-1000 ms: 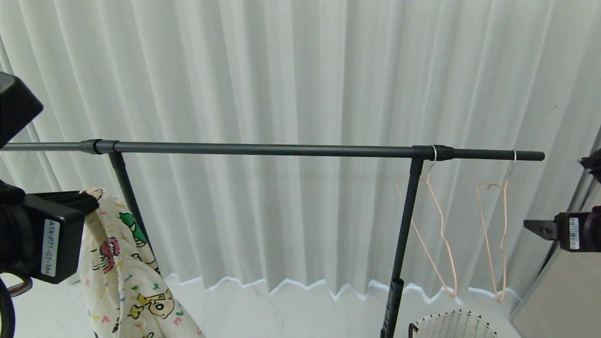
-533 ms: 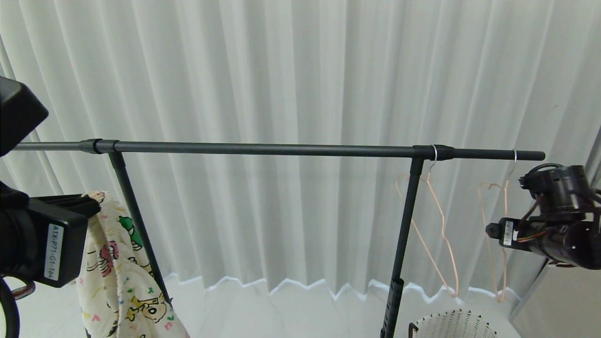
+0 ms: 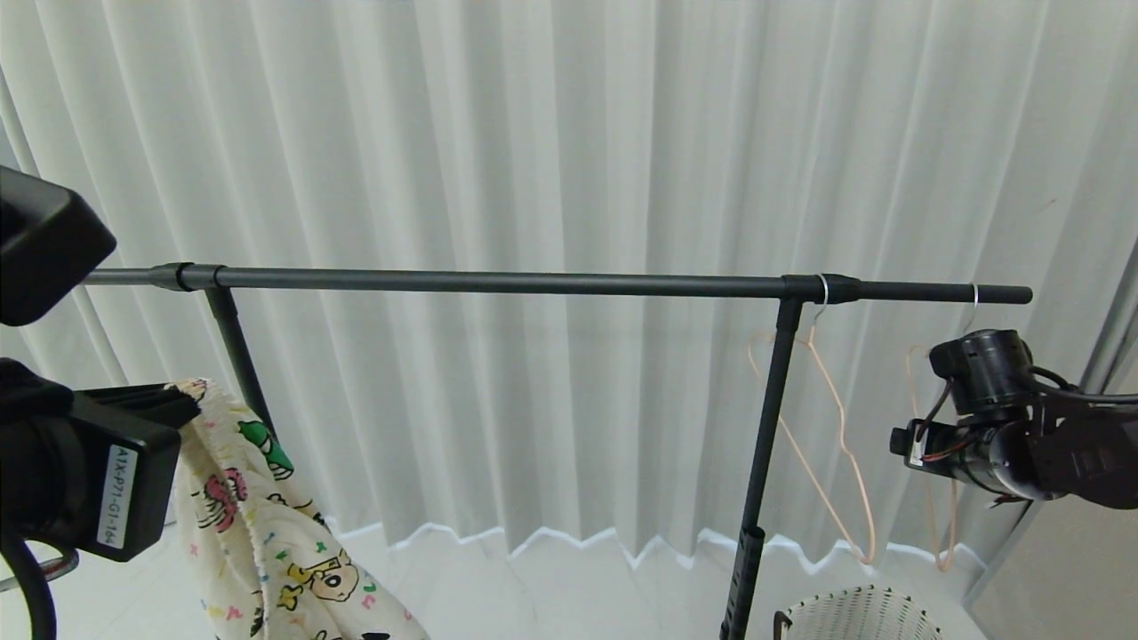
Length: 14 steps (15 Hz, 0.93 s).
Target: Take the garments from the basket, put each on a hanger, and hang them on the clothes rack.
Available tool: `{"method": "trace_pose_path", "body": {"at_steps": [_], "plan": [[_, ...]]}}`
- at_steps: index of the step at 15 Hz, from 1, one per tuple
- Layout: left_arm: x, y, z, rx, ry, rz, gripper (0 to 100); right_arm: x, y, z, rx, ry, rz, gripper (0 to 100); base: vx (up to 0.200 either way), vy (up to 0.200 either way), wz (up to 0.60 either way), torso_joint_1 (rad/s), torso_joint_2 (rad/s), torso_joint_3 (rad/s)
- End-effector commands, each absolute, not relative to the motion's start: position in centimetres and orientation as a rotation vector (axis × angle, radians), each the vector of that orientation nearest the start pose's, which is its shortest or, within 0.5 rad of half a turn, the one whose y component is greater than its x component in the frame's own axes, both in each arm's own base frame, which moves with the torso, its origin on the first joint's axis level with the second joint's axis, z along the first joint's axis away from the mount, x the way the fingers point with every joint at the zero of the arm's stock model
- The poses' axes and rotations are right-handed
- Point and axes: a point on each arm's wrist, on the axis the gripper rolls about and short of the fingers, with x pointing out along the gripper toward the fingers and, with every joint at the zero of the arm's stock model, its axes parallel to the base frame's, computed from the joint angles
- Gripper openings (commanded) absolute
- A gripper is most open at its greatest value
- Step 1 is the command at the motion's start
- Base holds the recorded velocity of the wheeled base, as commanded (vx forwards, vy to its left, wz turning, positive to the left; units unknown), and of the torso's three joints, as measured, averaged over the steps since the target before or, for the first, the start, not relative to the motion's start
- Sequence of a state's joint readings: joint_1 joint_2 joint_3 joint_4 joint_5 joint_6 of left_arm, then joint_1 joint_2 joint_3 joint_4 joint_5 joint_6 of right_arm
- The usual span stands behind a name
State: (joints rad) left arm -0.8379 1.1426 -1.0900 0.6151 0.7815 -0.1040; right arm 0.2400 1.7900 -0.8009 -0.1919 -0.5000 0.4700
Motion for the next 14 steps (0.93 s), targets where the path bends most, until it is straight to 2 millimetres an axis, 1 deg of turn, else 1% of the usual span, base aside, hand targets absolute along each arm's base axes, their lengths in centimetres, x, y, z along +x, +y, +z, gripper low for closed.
{"method": "trace_pose_path", "body": {"at_steps": [1,9,11,14], "plan": [[9.8,-8.5,28.0,0.381,0.460,-0.028,0,29.0,5.9,11.5,0.153,0.673,-0.415,0,0.000,0.000,0.00,0.000,0.00,0.000],[9.9,-8.7,28.1,0.368,0.447,-0.030,0,28.8,5.8,11.6,0.155,0.680,-0.425,0,0.000,0.000,0.00,0.000,0.00,0.000],[9.9,-8.7,28.1,0.366,0.445,-0.030,0,28.4,5.9,12.2,0.146,0.661,-0.414,0,0.000,0.000,0.00,0.000,0.00,0.000],[9.9,-8.6,28.3,0.362,0.442,-0.030,0,27.7,5.7,13.7,0.088,0.627,-0.385,0,0.000,0.000,0.00,0.000,0.00,0.000]]}}
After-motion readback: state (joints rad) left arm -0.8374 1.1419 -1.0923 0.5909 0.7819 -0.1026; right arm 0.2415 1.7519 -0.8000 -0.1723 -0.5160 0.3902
